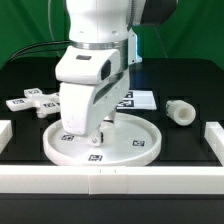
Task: Assemble round table
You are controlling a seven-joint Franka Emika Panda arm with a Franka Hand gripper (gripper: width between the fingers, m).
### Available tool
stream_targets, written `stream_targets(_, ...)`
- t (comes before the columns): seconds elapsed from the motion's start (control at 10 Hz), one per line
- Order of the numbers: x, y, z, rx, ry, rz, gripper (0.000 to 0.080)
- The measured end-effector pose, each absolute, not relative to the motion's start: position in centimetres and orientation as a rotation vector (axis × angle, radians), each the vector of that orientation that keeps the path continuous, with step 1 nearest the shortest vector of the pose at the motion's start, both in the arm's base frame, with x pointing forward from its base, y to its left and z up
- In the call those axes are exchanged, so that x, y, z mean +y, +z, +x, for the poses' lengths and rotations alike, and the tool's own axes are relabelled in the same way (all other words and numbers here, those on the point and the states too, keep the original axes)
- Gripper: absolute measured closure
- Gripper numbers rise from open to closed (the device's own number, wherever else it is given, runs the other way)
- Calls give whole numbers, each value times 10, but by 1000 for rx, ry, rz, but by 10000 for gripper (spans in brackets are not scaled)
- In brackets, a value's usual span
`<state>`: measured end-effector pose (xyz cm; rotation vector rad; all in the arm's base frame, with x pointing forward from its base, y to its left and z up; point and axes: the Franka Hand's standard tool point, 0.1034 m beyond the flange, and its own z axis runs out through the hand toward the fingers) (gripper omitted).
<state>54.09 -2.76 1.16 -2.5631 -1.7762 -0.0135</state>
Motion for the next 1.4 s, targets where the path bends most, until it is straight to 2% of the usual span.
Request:
stream_targets(0.8, 36, 11, 565, -1873, -59, -2483, 394)
stream_targets(1.2, 38, 11, 565, -1872, -38, -2472, 394)
stream_targets(1.3, 38, 11, 565, -1872, -38, -2472, 372)
stream_targets(1.4, 38, 11, 565, -1871, -38, -2473, 215)
